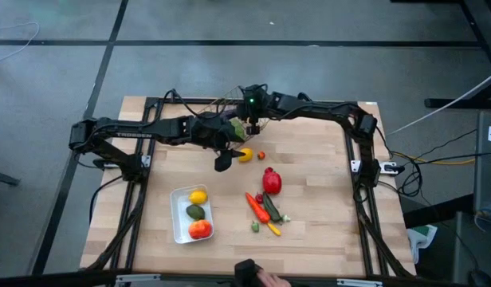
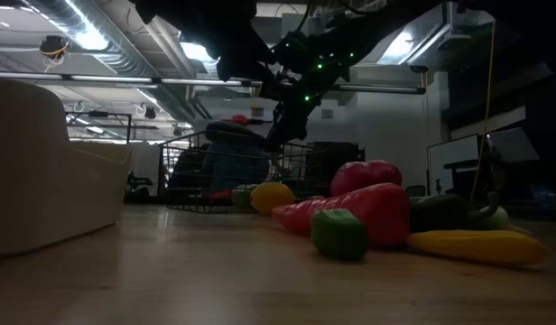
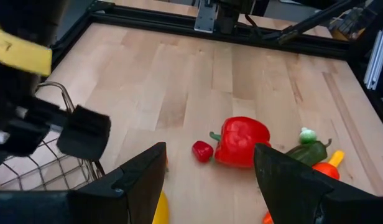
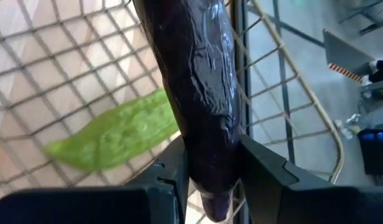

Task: Sort produce into baskets
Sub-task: Put the purple eggplant into the gold wire basket

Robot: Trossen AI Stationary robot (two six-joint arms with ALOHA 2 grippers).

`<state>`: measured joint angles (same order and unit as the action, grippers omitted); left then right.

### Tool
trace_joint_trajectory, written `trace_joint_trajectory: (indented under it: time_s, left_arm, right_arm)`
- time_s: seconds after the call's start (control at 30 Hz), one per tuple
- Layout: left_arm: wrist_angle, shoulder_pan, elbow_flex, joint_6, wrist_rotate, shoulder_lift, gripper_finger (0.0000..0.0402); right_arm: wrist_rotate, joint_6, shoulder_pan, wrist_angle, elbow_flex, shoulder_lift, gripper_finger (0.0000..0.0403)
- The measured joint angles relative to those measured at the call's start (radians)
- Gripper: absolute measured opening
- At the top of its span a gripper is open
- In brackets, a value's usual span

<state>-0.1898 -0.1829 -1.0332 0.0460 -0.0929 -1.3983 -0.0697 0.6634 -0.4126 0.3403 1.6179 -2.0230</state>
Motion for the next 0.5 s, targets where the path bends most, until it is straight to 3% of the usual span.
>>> trace_joint_trajectory:
  time_s: [0.3, 0.5]
  left_arm:
    - [-0.002, 0.000, 0.000, 0.005, 0.000, 0.000, 0.0237]
    - [-0.002, 0.000, 0.000, 0.006, 0.000, 0.000, 0.0237]
  right_arm:
    - [0.002, 0.001, 0.000, 0.008, 0.000, -0.013, 0.0120]
    - [-0.002, 0.001, 0.000, 0.005, 0.000, -0.013, 0.0181]
